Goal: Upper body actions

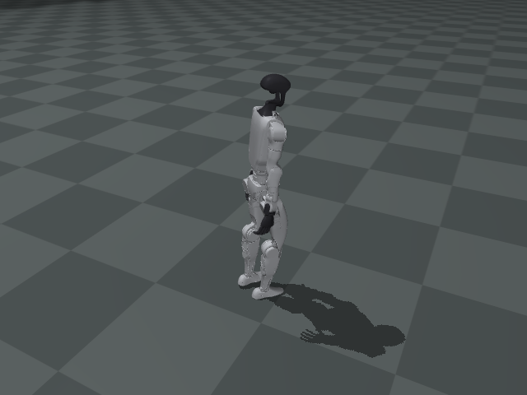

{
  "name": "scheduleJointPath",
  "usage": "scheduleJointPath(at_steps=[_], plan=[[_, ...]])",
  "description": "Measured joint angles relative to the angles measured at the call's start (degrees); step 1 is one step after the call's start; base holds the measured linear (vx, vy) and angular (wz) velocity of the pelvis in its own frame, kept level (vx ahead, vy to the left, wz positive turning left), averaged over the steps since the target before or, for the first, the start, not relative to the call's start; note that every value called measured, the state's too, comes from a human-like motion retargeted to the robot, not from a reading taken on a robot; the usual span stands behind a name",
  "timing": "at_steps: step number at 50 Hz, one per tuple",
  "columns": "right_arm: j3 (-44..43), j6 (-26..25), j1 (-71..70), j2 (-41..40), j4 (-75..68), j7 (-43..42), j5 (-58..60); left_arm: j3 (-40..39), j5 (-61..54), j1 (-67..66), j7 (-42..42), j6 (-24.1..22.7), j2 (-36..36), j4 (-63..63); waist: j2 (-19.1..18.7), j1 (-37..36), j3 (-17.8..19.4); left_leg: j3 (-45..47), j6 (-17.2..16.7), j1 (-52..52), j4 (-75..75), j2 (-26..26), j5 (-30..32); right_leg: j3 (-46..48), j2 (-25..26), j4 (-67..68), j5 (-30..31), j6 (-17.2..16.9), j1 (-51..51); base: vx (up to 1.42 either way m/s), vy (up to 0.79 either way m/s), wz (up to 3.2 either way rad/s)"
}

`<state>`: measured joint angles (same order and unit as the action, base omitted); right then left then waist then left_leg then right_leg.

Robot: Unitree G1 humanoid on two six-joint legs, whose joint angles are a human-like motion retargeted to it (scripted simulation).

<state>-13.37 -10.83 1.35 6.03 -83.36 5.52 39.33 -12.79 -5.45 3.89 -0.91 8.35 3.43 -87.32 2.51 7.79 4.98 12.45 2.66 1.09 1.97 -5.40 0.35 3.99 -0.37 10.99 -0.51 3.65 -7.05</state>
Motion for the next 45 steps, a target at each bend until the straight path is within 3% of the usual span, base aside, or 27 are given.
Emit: scheduleJointPath(at_steps=[8, 15, 18, 22, 25, 27, 28, 36, 40, 45], plan=[[2.1, 3.2, -2.4, -2.1, 6.8, 2.0, 0.4, -4.0, -4.0, -2.2, 0.4, 0.2, -0.6, -3.4, -0.5, 3.0, 0.3, 12.4, 0.3, 1.8, -1.8, 2.4, -2.2, 3.5, -0.6, -1.1, -4.1, 0.4, -2.4, -0.02, -0.11, -1.45], [4.5, 4.1, -2.8, -2.1, 10.4, 2.1, -0.1, -2.8, -1.2, -1.5, 0.1, 0.7, 0.1, -3.2, -1.6, 3.8, -0.4, 26.3, -1.2, 2.3, -2.8, 5.9, -4.1, 30.0, -6.8, -3.6, -9.2, -0.6, -1.0, -0.01, -0.2, -1.82], [4.3, 3.9, -2.6, -2.0, 9.7, 1.5, -1.6, -3.6, -1.2, -0.9, -0.7, 0.6, 0.1, -2.3, -1.9, 2.7, -1.4, 33.0, -2.5, 2.9, -3.1, 7.0, -5.0, 42.1, -9.1, -3.2, -9.4, -1.5, 0.5, 0.08, -0.2, -2.04], [2.8, 2.9, -2.3, -1.5, 7.1, 0.9, -3.8, -4.9, -3.2, 0.2, -1.9, 0.2, -0.3, -1.5, -2.0, 0.2, -2.5, 39.4, -4.4, 4.1, -2.8, 7.8, -6.2, 51.6, -10.4, -2.7, -8.5, -2.2, 2.2, 0.16, -0.16, -1.97], [1.4, 2.0, -2.0, -1.0, 4.2, 0.1, -5.2, -5.1, -4.1, 0.8, -2.2, 0.2, -0.5, -1.1, -1.9, -0.2, -3.5, 41.8, -5.8, 5.1, -2.4, 7.9, -6.9, 54.7, -10.7, -4.8, -3.5, -2.4, 3.8, 0.27, -0.22, -1.39], [0.4, 1.3, -1.5, -0.6, 2.0, -0.5, -5.9, -5.0, -4.1, 0.8, -2.4, 0.3, -0.5, -0.9, -1.4, 0.5, -4.4, 42.8, -6.9, 6.0, -2.1, 7.6, -7.1, 56.5, -10.2, -8.8, 3.0, -2.9, 5.1, 0.38, -0.28, -0.93], [-0.1, 0.9, -1.2, -0.4, 0.9, -0.9, -6.2, -4.8, -3.9, 0.6, -2.5, 0.3, -0.5, -0.7, -1.4, 1.1, -4.8, 43.1, -7.4, 6.7, -1.9, 7.8, -7.0, 56.2, -8.9, -11.2, 4.1, -1.7, 4.9, 0.37, -0.16, -1.0], [-3.4, -0.7, 0.4, 0.4, -2.6, -1.6, -7.8, -3.4, -3.8, -0.4, -2.4, -0.6, -1.8, -0.5, -2.9, 3.7, -6.7, 47.1, -9.5, 10.3, 0.6, 11.0, -1.8, 49.0, -5.5, -13.7, 4.0, -0.2, 3.7, 0.36, -0.2, -0.77], [-3.3, -1.0, 0.7, 0.0, -2.3, -1.4, -7.7, -3.4, -1.6, -1.0, -2.8, 0.2, -1.4, -0.7, -0.8, 4.7, -7.9, 48.8, -6.9, 11.9, 5.2, 12.1, 5.4, 43.9, -6.2, -14.6, 4.0, 0.9, 3.1, 0.36, -0.21, -1.0], [-4.2, -0.8, -0.3, -0.9, 0.1, 0.3, -7.4, -1.6, -2.4, 0.0, -3.1, 0.3, -0.7, -1.2, 6.0, 3.1, -7.3, 42.6, 4.5, 7.4, 23.9, 15.6, 11.8, 35.8, -12.6, -13.9, 4.6, 1.1, 2.8, 0.25, -0.13, -1.05]])
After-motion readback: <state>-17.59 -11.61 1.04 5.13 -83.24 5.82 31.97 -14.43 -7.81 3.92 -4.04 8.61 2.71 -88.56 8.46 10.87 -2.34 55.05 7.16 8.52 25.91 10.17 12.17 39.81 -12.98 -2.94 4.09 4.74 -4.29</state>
